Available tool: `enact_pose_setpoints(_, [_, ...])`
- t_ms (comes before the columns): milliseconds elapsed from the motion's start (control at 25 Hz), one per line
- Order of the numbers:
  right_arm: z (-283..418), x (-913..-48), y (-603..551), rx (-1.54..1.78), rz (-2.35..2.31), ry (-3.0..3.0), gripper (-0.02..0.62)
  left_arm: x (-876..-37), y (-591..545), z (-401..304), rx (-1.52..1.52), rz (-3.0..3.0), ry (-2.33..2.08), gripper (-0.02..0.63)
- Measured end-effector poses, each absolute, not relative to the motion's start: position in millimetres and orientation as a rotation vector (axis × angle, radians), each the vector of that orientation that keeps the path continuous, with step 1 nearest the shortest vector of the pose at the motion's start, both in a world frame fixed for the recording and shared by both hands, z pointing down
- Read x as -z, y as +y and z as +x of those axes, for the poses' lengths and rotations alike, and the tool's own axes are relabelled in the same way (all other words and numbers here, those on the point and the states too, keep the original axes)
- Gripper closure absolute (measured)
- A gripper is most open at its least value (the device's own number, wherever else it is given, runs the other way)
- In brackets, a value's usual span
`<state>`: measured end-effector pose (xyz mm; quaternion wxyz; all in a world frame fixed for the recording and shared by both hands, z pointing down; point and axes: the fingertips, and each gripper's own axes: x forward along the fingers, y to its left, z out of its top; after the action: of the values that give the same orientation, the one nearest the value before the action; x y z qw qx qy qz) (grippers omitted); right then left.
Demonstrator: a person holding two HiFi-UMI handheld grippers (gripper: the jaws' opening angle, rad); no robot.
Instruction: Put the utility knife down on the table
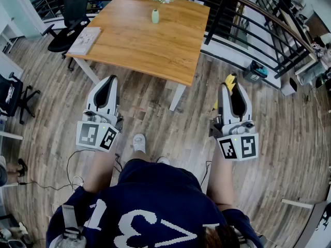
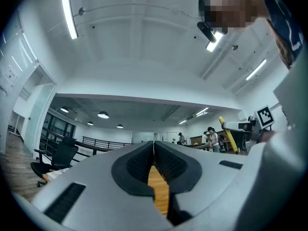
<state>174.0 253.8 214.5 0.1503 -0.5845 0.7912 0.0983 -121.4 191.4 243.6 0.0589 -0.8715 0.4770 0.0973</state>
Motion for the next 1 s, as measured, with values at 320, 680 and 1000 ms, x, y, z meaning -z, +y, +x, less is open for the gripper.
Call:
enact_pose_setpoints(320, [174.7,-216.9,245.1,-0.228,-1.636,2.282,0.456,-247.6,187.0,-117.6,-0.284,-2.633,1.459,0.583])
enact_pose_setpoints(680, [163.1,-224.4,202.5,-0.203,-1.594,2.302,0.456,-263.8,152.8,-133.5,-0.269,-2.627,1.524,0.583])
enact_pose_setpoints(1000, [138.8,-221.5,97.1,-0.215,-1.588,2.324,0.456,-267.3,49.3,-153.8,-0.3,-2.642,1.523,0.583])
